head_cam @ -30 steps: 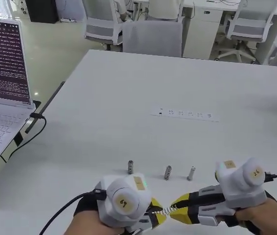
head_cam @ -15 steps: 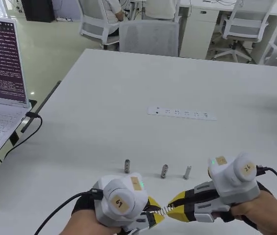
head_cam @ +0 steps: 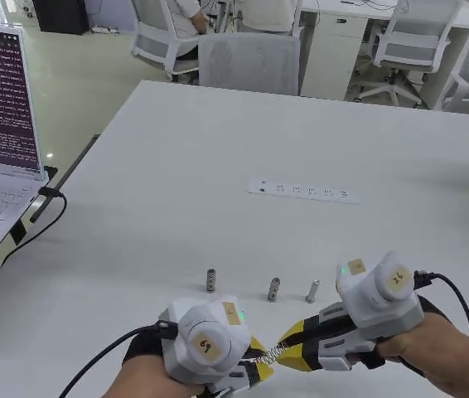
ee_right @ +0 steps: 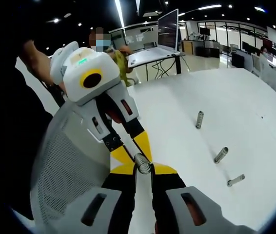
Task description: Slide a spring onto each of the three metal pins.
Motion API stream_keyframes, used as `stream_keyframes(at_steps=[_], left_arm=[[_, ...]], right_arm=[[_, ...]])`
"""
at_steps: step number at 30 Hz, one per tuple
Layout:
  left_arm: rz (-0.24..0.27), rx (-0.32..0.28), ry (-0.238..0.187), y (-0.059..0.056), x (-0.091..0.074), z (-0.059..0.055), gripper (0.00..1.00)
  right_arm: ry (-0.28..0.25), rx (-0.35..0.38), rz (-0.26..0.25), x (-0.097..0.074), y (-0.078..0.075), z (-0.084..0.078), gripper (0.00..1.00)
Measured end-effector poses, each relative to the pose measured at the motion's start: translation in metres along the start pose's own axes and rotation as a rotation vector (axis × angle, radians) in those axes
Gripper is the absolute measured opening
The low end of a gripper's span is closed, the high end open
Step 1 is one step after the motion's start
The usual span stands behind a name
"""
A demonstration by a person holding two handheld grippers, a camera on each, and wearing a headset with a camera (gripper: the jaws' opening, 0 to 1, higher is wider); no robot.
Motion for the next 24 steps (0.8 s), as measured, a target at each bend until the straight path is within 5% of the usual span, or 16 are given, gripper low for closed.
stream_keyframes(at_steps=[13, 24], left_arm=[[-0.020, 0.005, -0.049, -0.003, -0.001, 0.007, 0.01], [-0.040, 0.026, -0.073, -0.006, -0.002, 0.015, 0.01]], right_arm=[[0.031, -0.052, 0.014, -0.005, 0.004, 0.004, 0.09], [0.153, -0.175, 0.028, -0.003, 0.007, 0.000, 0.10]])
Point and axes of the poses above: the centre of the closed fingertips' face, and the gripper's own axes: x roughly forward along the fingers, y roughly to its left, z roughly out of its top, the point moved 1 cm from there along -x, roughly backward along the fingers, and after that the axes turned 6 degrees about y, right-handed, at the moved point
